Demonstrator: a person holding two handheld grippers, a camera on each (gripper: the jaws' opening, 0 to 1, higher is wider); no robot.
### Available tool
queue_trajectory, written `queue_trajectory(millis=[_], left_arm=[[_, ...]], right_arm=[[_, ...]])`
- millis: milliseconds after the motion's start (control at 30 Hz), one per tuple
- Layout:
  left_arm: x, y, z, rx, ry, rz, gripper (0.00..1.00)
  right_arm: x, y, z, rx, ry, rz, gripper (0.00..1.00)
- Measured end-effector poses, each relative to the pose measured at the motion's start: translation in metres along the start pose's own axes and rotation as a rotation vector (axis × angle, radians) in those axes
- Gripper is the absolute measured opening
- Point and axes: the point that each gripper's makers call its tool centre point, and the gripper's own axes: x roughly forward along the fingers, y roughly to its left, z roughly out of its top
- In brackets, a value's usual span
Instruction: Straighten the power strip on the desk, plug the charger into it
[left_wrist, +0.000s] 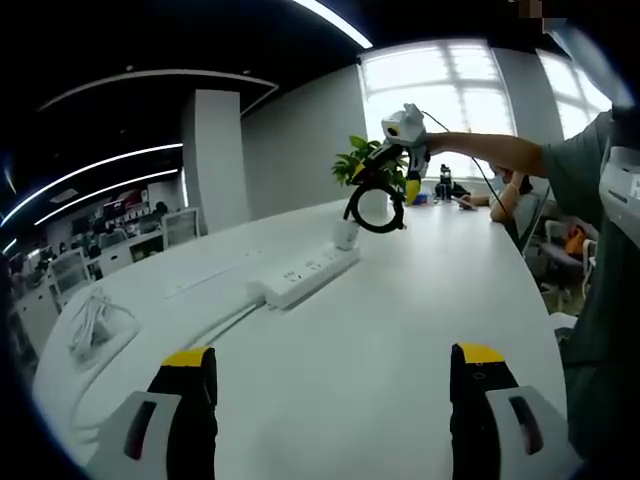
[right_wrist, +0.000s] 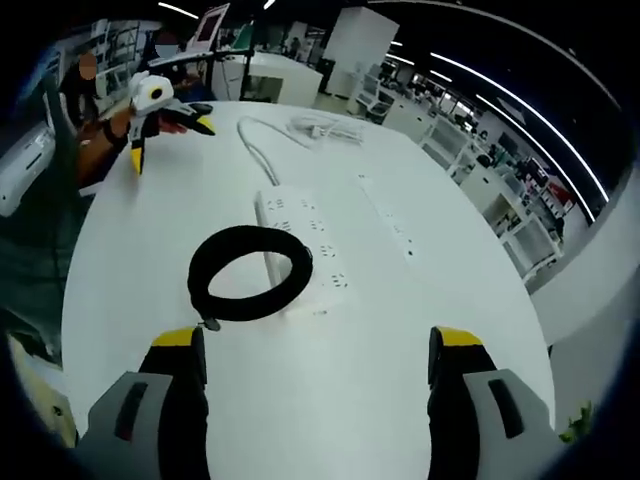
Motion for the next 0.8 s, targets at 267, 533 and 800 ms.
queue_trajectory(millis=[267, 533, 800], left_arm=[[-0.001, 0.001, -0.001, 0.002, 0.002, -0.001, 0.99], [-0.003, 0.003, -0.003, 0.002, 0.006, 0.002, 0.99], [-0.006, 0.005, -0.004, -0.001, 0.003, 0.010, 0.99]], right_arm=[[0.009, -0.005, 0.008, -0.039, -0.001, -0.027, 0.77], [0.019, -0.005, 0.016, -0.047, 0.004, -0.031, 0.70], [0.034, 0.000, 0.022, -0.071, 0.003, -0.014, 0.68]])
